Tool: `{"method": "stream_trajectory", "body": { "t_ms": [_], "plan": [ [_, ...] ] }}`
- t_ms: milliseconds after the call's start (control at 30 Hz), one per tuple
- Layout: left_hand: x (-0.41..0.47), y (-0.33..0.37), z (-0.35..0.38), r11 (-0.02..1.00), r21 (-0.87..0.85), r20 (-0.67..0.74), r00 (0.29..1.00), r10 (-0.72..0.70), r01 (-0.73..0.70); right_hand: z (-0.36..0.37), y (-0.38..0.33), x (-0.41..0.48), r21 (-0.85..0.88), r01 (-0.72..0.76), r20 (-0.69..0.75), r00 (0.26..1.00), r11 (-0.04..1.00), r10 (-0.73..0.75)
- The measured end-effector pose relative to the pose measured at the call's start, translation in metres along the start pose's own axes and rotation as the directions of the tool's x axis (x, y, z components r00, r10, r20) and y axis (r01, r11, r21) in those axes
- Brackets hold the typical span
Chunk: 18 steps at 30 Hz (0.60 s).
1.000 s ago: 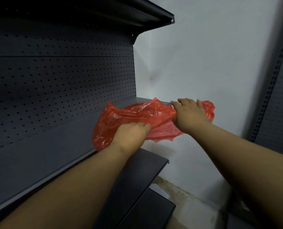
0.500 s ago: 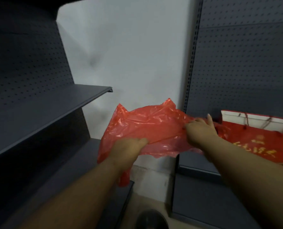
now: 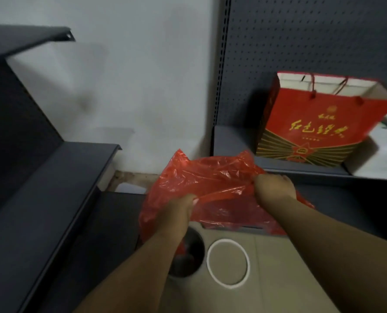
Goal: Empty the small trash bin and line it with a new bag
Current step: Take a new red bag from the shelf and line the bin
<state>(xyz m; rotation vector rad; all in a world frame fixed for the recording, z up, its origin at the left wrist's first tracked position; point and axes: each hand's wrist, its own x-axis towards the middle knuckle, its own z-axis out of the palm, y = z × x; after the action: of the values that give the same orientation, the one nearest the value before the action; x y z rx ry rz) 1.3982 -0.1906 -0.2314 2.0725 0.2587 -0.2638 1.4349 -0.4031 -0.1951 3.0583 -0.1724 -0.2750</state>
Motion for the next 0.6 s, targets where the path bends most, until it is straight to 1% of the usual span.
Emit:
{"method": "stream_trajectory", "body": {
  "t_ms": [33, 67, 133, 167, 300, 400, 500, 600],
  "plan": [
    [0.004, -0.010, 0.005, 1.000, 0.008, 0.004, 1.000, 0.013, -0.013, 0.009, -0.003, 0.002, 0.030, -0.017, -0.002, 1.000, 0.999, 0.017],
    [0.010, -0.020, 0.010, 0.997, 0.063, 0.024, 0.999, 0.041, -0.042, 0.022, -0.007, 0.003, 0.058, -0.026, -0.005, 1.000, 0.998, 0.026],
    [0.016, -0.046, 0.017, 0.977, 0.186, 0.010, 0.994, 0.106, -0.106, 0.051, -0.021, 0.000, 0.093, -0.057, 0.013, 0.998, 0.994, 0.056],
    [0.020, -0.059, 0.021, 0.972, 0.201, -0.002, 0.992, 0.127, -0.124, 0.065, -0.027, 0.000, 0.107, -0.072, 0.018, 0.997, 0.992, 0.070],
    [0.038, -0.123, 0.038, 0.974, 0.191, -0.022, 0.991, 0.131, -0.125, 0.119, -0.054, 0.001, 0.151, -0.131, 0.037, 0.991, 0.980, 0.127],
    [0.045, -0.169, 0.058, 0.980, 0.166, -0.008, 0.994, 0.113, -0.110, 0.159, -0.068, -0.001, 0.163, -0.170, 0.052, 0.985, 0.972, 0.164],
    [0.050, -0.211, 0.078, 0.994, 0.089, 0.012, 0.998, 0.065, -0.066, 0.197, -0.076, -0.002, 0.152, -0.182, 0.056, 0.983, 0.971, 0.176],
    [0.056, -0.244, 0.094, 0.999, 0.046, 0.006, 1.000, 0.015, -0.015, 0.230, -0.084, -0.001, 0.118, -0.175, 0.029, 0.985, 0.978, 0.173]
  ]
}}
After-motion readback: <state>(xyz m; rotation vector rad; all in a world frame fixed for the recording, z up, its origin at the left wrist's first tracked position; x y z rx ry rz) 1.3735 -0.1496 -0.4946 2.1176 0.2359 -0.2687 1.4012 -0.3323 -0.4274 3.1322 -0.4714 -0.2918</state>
